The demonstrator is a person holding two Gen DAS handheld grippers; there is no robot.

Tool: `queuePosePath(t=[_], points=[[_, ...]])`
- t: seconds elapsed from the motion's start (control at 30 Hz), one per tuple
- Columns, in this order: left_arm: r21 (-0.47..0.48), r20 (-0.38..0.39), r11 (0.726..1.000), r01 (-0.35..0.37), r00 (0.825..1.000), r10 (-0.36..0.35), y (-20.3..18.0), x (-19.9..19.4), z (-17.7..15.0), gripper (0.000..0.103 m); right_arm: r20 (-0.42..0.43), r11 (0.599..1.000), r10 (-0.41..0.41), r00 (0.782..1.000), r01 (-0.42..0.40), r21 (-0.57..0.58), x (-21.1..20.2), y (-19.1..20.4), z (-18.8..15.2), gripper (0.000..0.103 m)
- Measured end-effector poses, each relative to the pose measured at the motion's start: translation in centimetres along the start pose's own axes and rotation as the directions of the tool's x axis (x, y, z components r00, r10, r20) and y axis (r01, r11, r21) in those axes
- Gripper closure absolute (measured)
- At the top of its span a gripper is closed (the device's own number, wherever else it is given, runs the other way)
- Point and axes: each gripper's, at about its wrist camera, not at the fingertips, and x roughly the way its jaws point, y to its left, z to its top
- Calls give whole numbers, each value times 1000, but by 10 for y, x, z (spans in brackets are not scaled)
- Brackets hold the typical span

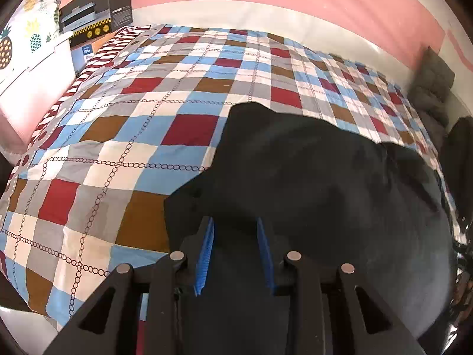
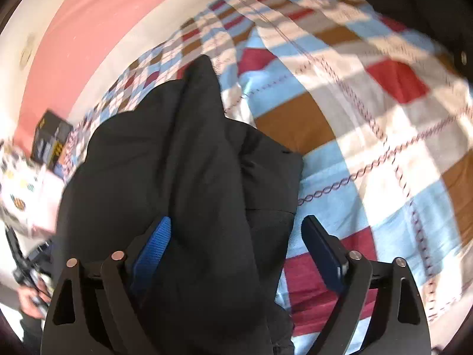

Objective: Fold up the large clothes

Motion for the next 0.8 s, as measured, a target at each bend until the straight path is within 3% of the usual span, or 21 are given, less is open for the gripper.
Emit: queuePosePath(t=[0.17, 0.23, 0.33, 0.47, 0.57, 0.7, 0.8], points=[[-120, 19, 992, 27, 1000, -24, 32, -9, 4, 56, -21, 999, 34, 999, -34, 10, -1, -4, 2, 13], [-168, -9, 985, 35, 999, -37, 45, -4, 1, 56, -29, 999, 43, 999, -43, 18, -2, -5, 2, 13], [-215, -23, 973, 85, 995, -92, 55, -1, -8, 53, -38, 999, 48, 998, -47, 22, 0, -5, 4, 13], [-254, -34, 956, 146, 987, -160, 57, 11, -11, 39, -50, 997, 72, 996, -70, 36, 3, -9, 7, 13], [-322, -55, 924, 205, 970, -235, 63, 27, -14, 30, -59, 995, 86, 995, -83, 60, 7, -10, 10, 13], [-377, -63, 894, 241, 956, -285, 70, 42, -17, 17, -70, 994, 93, 993, -88, 62, 11, -9, 11, 13], [-451, -91, 846, 283, 929, -359, 82, 58, -20, 11, -83, 992, 112, 990, -107, 68, 14, -11, 14, 12]])
